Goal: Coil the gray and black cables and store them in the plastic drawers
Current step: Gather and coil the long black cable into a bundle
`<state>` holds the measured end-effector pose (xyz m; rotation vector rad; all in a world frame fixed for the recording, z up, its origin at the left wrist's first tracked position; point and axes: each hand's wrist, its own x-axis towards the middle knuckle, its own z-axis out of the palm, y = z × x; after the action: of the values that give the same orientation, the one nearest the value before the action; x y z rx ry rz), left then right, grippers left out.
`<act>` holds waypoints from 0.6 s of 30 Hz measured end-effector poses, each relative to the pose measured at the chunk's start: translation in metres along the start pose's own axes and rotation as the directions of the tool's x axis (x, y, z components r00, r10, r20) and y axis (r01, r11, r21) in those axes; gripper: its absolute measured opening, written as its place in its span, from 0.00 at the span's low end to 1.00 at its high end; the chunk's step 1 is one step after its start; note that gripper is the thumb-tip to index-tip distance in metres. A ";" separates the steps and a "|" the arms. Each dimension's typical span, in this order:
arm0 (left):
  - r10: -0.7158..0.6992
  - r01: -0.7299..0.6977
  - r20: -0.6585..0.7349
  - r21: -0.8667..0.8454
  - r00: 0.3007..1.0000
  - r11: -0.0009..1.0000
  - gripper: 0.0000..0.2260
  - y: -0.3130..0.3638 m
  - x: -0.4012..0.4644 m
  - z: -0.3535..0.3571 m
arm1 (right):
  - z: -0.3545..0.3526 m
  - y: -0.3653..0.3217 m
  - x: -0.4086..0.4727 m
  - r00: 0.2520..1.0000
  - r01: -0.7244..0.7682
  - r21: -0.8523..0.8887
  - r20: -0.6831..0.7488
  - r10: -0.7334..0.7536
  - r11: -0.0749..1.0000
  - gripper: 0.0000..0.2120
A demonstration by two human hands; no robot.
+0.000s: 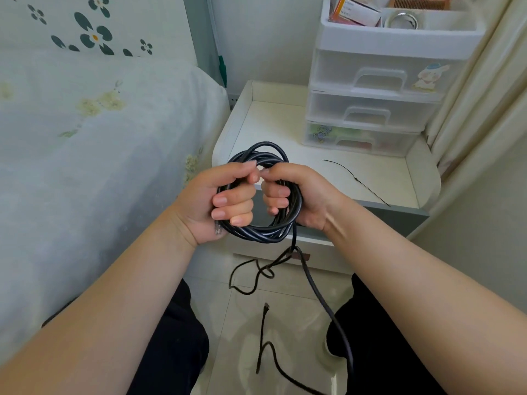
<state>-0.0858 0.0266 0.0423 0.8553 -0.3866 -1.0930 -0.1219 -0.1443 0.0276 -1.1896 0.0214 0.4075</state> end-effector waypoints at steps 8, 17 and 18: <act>0.105 -0.107 -0.100 -0.013 0.989 0.994 0.10 -0.001 0.001 0.005 | -0.019 0.006 0.002 0.988 0.007 0.024 0.156 -0.010 1.000 0.30; 0.310 -0.467 -0.471 -0.261 0.825 0.845 0.12 0.018 0.001 -0.015 | -0.019 0.031 0.003 0.973 -0.105 -0.620 -0.226 -0.048 0.777 0.15; 0.315 -0.509 -0.531 -0.269 0.787 0.818 0.12 0.019 0.002 -0.017 | -0.020 0.031 0.000 0.971 -0.145 -0.688 -0.236 -0.030 0.711 0.13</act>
<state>-0.0625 0.0355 0.0459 0.5909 0.0619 -0.4855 -0.1277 -0.1532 -0.0075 -2.0074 0.1146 0.3349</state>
